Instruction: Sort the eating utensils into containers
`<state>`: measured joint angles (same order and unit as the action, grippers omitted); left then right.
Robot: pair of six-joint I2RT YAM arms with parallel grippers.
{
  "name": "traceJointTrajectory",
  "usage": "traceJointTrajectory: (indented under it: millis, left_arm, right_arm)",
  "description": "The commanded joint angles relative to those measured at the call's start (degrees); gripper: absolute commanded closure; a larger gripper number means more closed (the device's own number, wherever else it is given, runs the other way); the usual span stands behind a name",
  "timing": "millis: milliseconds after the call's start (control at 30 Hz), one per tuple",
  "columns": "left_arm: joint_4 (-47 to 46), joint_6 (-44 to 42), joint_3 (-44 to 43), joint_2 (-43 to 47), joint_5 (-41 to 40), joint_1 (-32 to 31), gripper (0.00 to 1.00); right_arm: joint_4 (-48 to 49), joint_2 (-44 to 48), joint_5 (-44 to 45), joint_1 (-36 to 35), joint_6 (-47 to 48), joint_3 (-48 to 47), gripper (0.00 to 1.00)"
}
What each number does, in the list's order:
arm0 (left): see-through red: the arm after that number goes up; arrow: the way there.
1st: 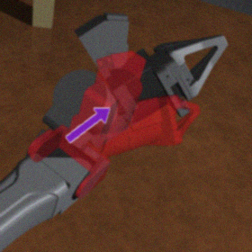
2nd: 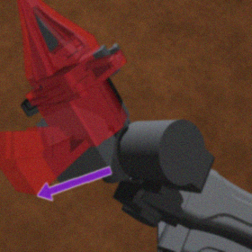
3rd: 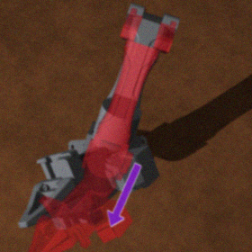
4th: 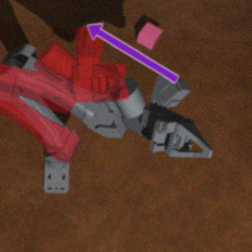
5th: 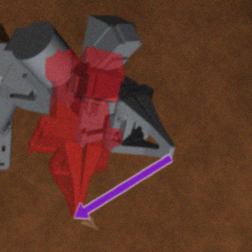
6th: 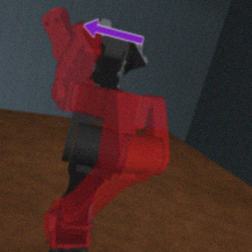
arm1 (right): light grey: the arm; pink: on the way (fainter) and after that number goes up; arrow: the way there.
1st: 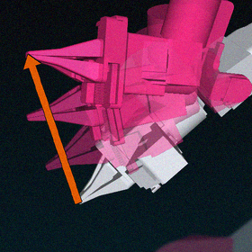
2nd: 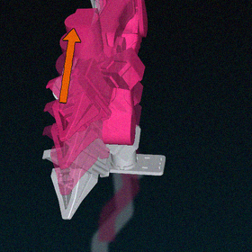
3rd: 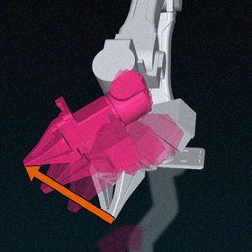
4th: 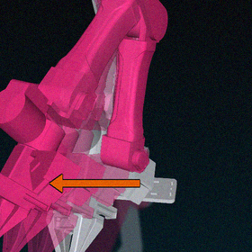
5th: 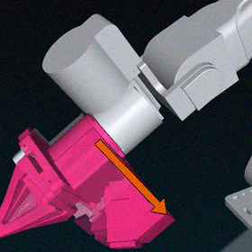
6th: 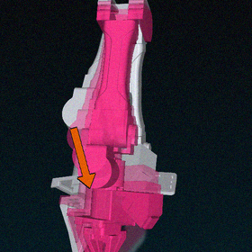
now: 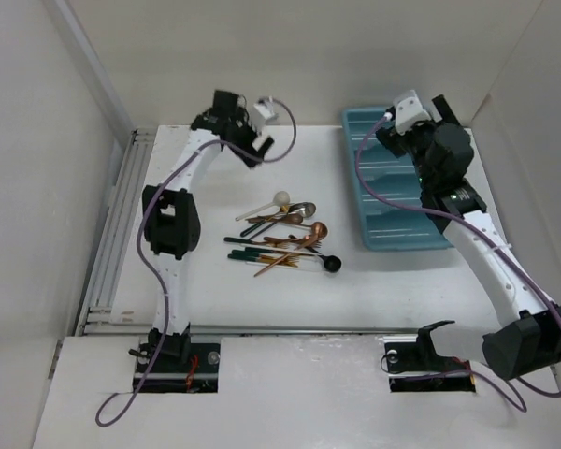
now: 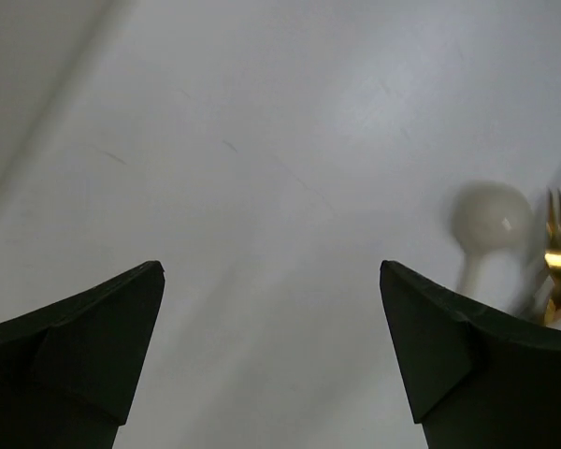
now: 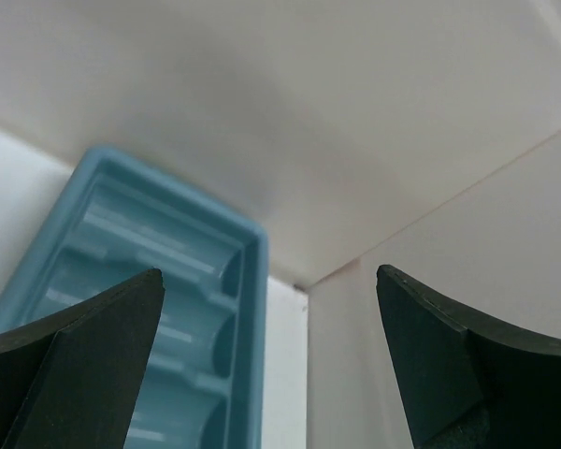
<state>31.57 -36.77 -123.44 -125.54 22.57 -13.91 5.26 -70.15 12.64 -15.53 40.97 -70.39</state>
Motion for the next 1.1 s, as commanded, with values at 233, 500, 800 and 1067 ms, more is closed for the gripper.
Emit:
traceJointTrajectory:
  millis: [233,500,800,1067]
  left_arm:
    - [6.13,-1.55,13.40,5.58,0.20,-8.06,0.40]
    - [2.36,0.73,17.00,-0.05,-7.43,-10.35,0.34]
    - [1.39,1.00,17.08,-3.04,-7.19,-13.15,0.20]
    - [3.92,4.69,12.79,-10.50,-9.22,-13.77,0.37]
  right_arm:
    - [-3.50,0.36,1.86,-1.87,0.95,4.38,0.00]
    - [-3.50,3.08,2.74,-3.10,1.48,6.84,0.00]
    - [-3.50,5.46,1.24,-3.10,2.62,7.37,0.00]
    - [-3.50,6.51,1.24,-3.10,2.62,8.60,0.00]
